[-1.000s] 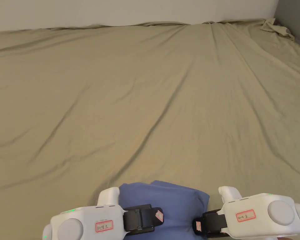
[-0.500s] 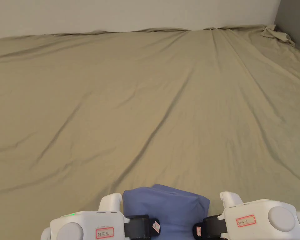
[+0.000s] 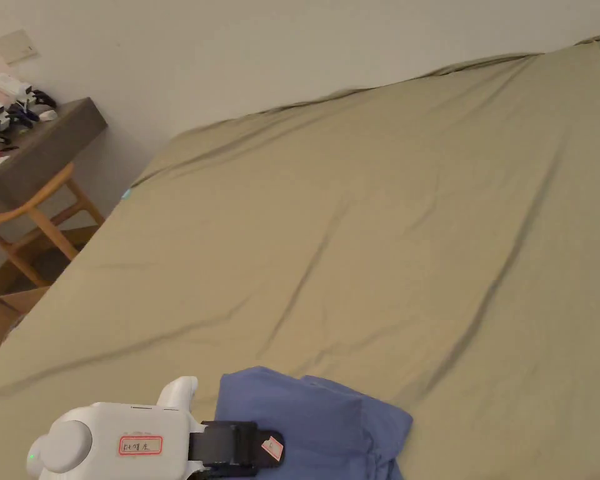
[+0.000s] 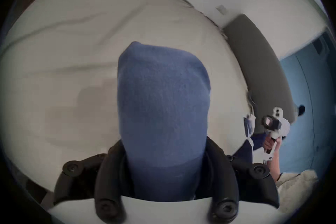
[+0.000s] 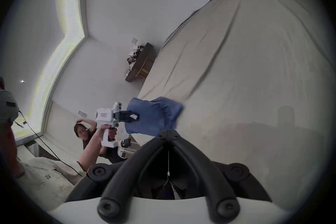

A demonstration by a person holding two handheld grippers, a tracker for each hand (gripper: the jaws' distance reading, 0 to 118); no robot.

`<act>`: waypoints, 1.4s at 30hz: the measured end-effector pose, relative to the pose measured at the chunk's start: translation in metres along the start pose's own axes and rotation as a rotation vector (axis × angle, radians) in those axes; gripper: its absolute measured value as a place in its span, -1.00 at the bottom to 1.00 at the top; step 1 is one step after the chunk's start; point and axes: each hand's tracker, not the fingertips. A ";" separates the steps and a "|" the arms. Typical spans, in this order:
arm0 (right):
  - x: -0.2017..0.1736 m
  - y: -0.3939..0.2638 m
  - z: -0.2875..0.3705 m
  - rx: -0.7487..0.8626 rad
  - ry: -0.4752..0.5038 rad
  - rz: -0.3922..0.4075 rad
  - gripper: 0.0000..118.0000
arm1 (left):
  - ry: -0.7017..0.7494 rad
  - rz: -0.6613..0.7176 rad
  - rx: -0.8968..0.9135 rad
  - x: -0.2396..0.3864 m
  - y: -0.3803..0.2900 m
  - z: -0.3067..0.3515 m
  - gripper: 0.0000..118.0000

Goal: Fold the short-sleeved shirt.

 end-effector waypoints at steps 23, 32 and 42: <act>0.001 -0.002 -0.005 -0.082 -0.388 0.106 -0.96 | 0.334 0.185 0.138 -0.108 0.033 0.020 1.00; -0.044 0.095 0.060 0.125 -0.579 0.294 -0.96 | 0.368 -0.062 0.510 0.045 0.108 0.126 -0.77; -0.195 0.174 0.103 0.728 -0.744 0.600 -0.96 | 0.368 -0.307 1.115 0.301 0.081 0.145 -0.78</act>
